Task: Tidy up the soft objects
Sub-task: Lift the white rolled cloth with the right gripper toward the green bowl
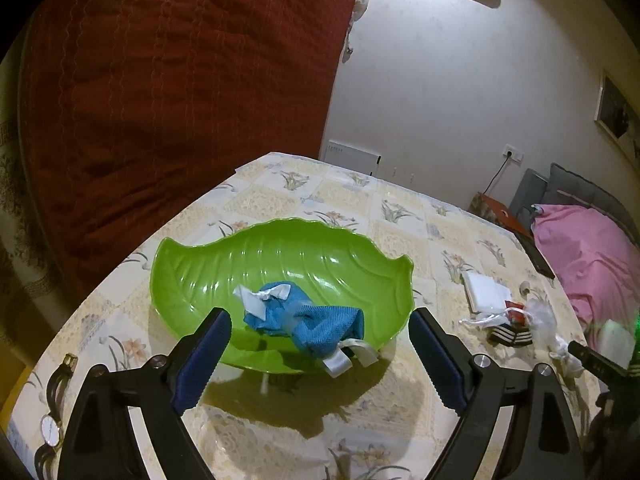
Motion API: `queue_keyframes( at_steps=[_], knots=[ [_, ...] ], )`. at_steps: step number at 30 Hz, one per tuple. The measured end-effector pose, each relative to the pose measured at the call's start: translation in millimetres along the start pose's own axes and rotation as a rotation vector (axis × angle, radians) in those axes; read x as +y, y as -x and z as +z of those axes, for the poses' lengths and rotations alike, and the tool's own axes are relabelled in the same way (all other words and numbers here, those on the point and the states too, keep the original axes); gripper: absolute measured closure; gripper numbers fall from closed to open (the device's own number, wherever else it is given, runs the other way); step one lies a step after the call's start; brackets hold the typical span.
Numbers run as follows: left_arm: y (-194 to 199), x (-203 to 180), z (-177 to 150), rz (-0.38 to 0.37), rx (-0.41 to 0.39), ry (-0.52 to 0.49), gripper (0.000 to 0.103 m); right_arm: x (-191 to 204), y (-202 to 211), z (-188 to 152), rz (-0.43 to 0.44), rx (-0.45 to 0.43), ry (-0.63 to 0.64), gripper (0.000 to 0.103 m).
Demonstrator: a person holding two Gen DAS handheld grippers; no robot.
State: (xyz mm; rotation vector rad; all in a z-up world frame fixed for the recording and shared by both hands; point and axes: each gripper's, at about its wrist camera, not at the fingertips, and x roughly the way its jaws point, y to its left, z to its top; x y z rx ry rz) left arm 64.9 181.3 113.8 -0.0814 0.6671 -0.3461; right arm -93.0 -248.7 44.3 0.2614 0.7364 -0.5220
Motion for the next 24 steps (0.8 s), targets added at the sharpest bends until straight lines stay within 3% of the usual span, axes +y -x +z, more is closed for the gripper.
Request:
queue_keyframes(
  at_steps=[5,11,17,24],
  knots=[
    [-3.0,-2.9,-1.4,-0.002,0.011,-0.001,0.010,-10.7,-14.3,-6.5,0.076,0.080,-0.032,0.054],
    [-6.0,-6.1,-3.6,-0.011,0.029,-0.007,0.010,8.0,-8.9,-16.9,0.108,0.085,0.043,0.054],
    [-5.9,-3.2,-4.8,-0.006,0.032,0.003,0.010,13.6,-21.4,-18.3,0.077,0.110,0.052,0.055],
    [-8.1,1.3,-6.3,-0.010,0.040,0.019,0.010,5.0,-12.4,-23.5,0.077,0.112,0.009,0.068]
  ],
)
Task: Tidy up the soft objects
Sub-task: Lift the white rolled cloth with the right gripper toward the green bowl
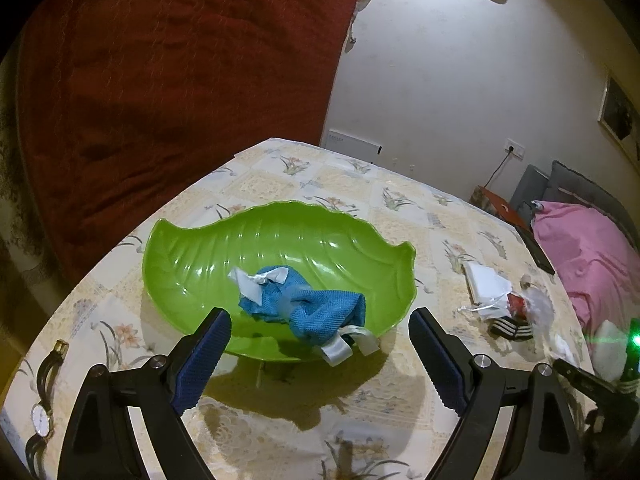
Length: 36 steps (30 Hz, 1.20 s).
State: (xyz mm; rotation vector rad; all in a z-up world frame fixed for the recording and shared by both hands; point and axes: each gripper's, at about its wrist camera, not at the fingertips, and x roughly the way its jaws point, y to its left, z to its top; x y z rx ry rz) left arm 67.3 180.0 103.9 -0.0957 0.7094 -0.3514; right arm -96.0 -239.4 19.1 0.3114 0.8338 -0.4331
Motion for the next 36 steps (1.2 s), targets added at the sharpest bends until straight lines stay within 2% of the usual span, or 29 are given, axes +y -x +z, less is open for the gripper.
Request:
queue_keyframes(
  at_steps=[6,12,23,30,36],
  knots=[
    [-1.1,5.9,0.1,-0.010,0.003,0.008,0.010,-11.5,22.9,-8.1,0.058,-0.010,-0.091,0.070],
    [1.0,14.4,1.0,-0.007,-0.004,0.021,0.010,10.1,47.8,-0.3,0.133,-0.063,-0.088,0.070],
    [5.4,44.4,0.9,0.031,-0.013,0.062,0.010,123.2,42.7,19.3,0.347,-0.069,0.064,0.070],
    [4.0,54.9,-0.1,0.043,-0.009,0.076,0.010,195.5,35.6,30.4,0.436,-0.072,0.171,0.070],
    [4.6,61.7,-2.5,0.059,-0.011,0.082,0.010,239.9,28.5,35.9,0.494,-0.070,0.233,0.070]
  ],
)
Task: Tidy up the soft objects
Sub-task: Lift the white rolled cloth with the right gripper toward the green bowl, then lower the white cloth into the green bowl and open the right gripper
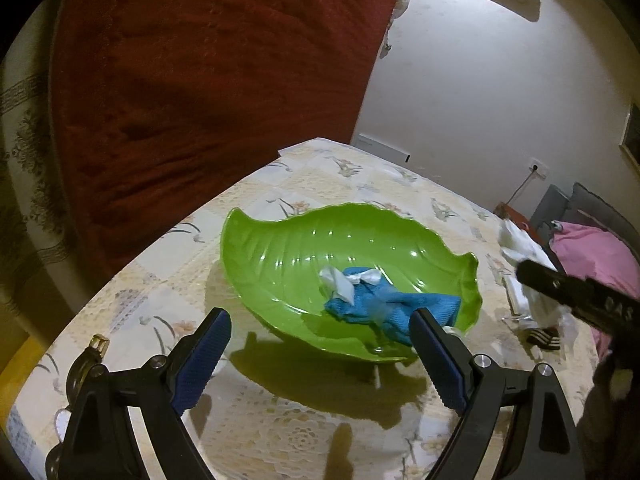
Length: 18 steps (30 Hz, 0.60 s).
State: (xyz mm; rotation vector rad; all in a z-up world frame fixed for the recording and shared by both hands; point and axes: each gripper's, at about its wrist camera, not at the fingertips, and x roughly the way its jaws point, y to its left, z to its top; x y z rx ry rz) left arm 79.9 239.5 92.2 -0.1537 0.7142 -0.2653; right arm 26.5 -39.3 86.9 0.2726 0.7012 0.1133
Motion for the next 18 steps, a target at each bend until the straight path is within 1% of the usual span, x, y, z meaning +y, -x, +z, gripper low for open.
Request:
queue_keyframes(
  at_steps=[5,9,13,18],
  knots=[
    [-0.6,5.1,-0.9,0.011,0.004,0.008,0.010,20.8,-22.2,11.0,0.044,0.018,0.031,0.068],
    [-2.1,6.6,-1.4,0.016,0.008,0.010,0.010,31.2,-35.4,15.8,0.104,0.024,0.039,0.068],
    [-3.4,5.5,-1.5,0.017,0.010,0.005,0.010,34.1,-44.3,15.1,0.103,0.032,0.050,0.068],
    [-6.0,1.3,-1.6,0.010,0.016,-0.002,0.010,24.6,-37.7,7.0,0.078,0.033,0.046,0.068]
  ],
)
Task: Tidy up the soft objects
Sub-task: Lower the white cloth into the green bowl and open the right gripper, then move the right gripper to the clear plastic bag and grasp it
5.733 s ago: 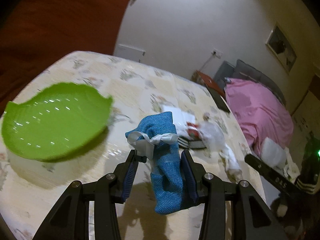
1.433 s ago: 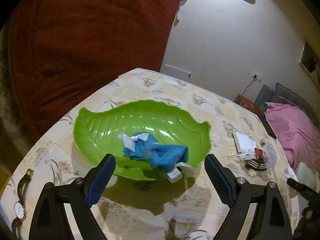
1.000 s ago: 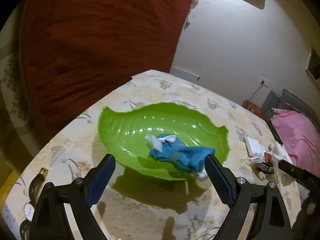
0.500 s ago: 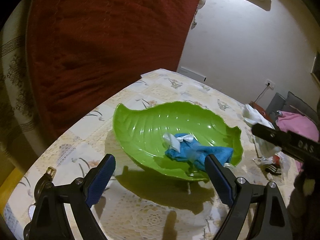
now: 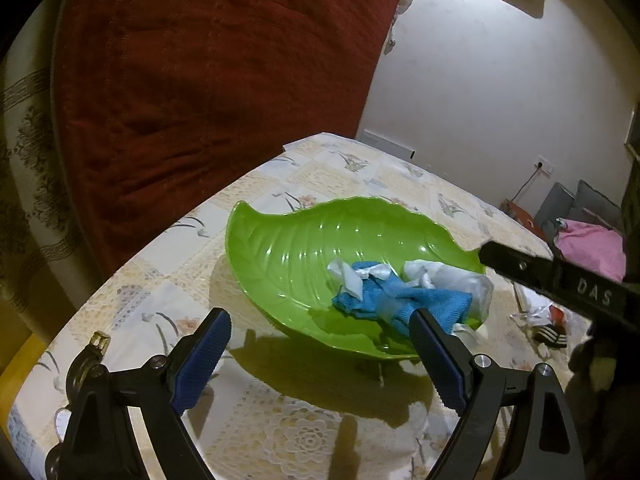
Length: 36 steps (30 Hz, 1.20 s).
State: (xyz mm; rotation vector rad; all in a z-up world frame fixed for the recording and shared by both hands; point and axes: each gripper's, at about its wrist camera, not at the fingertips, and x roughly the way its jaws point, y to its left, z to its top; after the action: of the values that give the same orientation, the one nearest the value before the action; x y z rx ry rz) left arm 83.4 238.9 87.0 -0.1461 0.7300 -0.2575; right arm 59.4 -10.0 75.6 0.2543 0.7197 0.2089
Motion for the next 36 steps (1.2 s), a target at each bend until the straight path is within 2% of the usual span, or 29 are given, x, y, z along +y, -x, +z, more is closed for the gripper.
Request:
queue_keyframes(
  at_steps=[12,14,22,30,34,36],
  knots=[
    [0.6,-25.8,3.2,-0.026,-0.008,-0.049,0.010,-50.4,40.6,-44.9,-0.094,-0.001,-0.100,0.068],
    [1.6,-30.7,2.6,-0.032,-0.008,-0.058,0.010,-60.4,48.7,-51.5,-0.114,-0.006,-0.120,0.065],
    [5.2,-52.4,-0.2,-0.045,-0.008,-0.096,0.010,-108.8,78.2,-65.1,-0.194,-0.041,-0.236,0.059],
    [6.4,-73.7,-5.7,-0.064,0.003,-0.136,0.010,-141.4,103.0,-67.5,-0.260,-0.085,-0.293,0.058],
    [7.4,-83.6,-8.1,-0.073,0.006,-0.157,0.010,-156.8,110.6,-66.1,-0.316,-0.113,-0.323,0.037],
    [7.2,-87.4,-9.0,-0.077,0.010,-0.164,0.010,-167.4,112.7,-64.2,-0.333,-0.123,-0.345,0.033]
  ],
)
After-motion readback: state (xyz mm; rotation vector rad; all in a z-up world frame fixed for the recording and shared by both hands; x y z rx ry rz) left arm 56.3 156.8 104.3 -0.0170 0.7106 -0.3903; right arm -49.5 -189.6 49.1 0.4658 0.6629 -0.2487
